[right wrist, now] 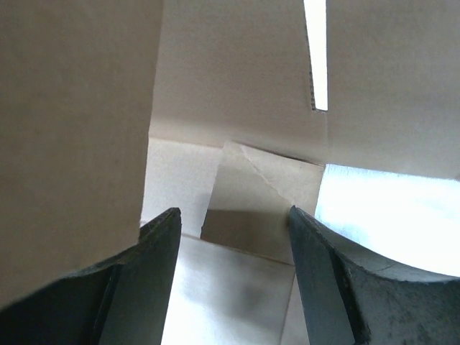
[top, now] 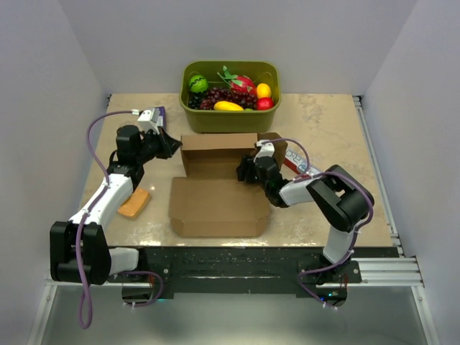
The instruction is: Fold the paper box
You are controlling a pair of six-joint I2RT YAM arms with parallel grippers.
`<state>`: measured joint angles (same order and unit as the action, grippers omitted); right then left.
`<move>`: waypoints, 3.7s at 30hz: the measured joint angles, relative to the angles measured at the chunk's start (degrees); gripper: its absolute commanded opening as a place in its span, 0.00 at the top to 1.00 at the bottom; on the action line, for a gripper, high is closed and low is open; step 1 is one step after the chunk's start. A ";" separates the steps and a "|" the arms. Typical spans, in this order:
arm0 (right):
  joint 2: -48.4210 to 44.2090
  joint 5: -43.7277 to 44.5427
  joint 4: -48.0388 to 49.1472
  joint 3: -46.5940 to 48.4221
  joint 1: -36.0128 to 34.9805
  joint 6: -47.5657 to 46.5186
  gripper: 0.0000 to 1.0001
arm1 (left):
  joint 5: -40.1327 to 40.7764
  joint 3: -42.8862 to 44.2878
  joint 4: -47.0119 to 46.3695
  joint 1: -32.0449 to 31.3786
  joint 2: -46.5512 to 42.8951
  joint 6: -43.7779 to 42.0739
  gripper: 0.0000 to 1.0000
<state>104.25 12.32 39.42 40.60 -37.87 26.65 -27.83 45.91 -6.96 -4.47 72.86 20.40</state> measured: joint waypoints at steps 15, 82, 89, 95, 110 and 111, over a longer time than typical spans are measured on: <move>4.98 2.21 -6.40 8.74 0.00 3.78 0.30 | 1.55 0.00 -0.31 0.66 -0.02 -0.15 0.93; -27.74 -7.58 -45.31 -6.58 -1.97 5.86 0.58 | 6.80 2.54 6.62 -0.17 -1.62 -5.64 0.94; -23.93 -7.65 -42.27 -3.93 -4.98 6.62 0.59 | 6.69 2.54 6.62 -0.17 -1.62 -5.62 0.94; -18.95 -7.65 -40.87 -1.97 -8.61 7.41 0.59 | 6.64 2.54 6.64 -0.17 -1.62 -5.62 0.94; -18.01 -5.90 -41.92 0.96 -10.88 8.31 0.61 | 7.04 2.54 6.45 -0.07 -1.57 -5.62 0.94; -17.84 -5.81 -42.16 1.31 -10.86 8.31 0.60 | 7.04 2.54 6.45 -0.07 -1.57 -5.62 0.94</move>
<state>86.41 6.50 -2.74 41.91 -48.73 34.96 -20.80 48.45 -0.51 -4.54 71.29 14.79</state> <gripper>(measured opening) 0.392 0.058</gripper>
